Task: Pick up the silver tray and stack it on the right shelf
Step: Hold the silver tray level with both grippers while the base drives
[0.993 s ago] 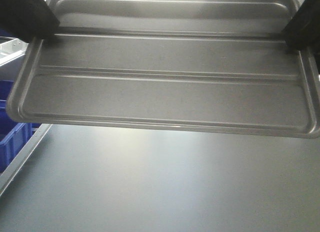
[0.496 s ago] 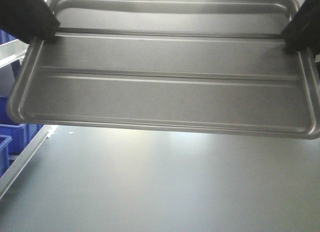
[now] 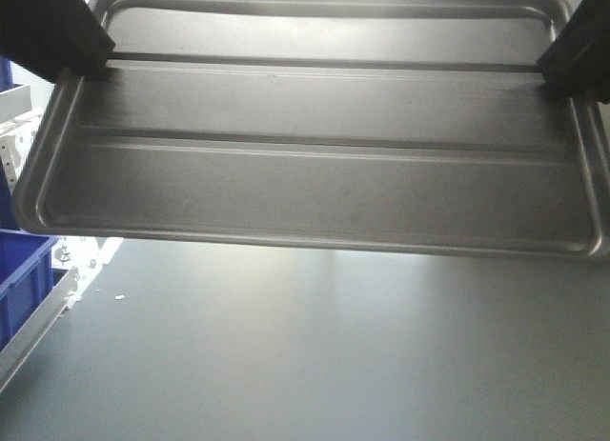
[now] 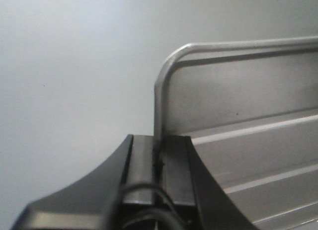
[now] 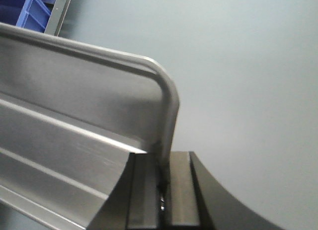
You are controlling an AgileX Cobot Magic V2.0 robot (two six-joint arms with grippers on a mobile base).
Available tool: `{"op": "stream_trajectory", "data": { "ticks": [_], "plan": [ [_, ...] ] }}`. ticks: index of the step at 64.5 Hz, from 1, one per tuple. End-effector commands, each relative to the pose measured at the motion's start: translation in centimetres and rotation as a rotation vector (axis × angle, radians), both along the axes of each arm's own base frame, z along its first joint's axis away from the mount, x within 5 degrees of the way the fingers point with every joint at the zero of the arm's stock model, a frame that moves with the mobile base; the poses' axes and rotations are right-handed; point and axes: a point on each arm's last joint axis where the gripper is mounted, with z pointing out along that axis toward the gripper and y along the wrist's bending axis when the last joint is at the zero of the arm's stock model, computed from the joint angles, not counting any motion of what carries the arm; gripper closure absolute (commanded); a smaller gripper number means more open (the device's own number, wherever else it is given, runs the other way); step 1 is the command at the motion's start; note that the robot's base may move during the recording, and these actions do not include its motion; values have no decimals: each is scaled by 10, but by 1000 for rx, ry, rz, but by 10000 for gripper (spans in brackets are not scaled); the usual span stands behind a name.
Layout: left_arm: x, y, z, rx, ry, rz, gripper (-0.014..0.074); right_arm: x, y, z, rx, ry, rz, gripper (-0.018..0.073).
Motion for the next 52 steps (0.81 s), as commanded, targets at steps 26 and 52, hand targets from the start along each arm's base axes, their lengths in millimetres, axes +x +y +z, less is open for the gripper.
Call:
{"op": "stream_trajectory", "data": {
  "ticks": [26,52],
  "plan": [
    [1,3,16,-21,-79,-4,689,1,-4,14,-11,-89,9,503],
    [1,3,16,-21,-79,-4,689,1,-4,14,-11,-89,9,503]
  ]
}}
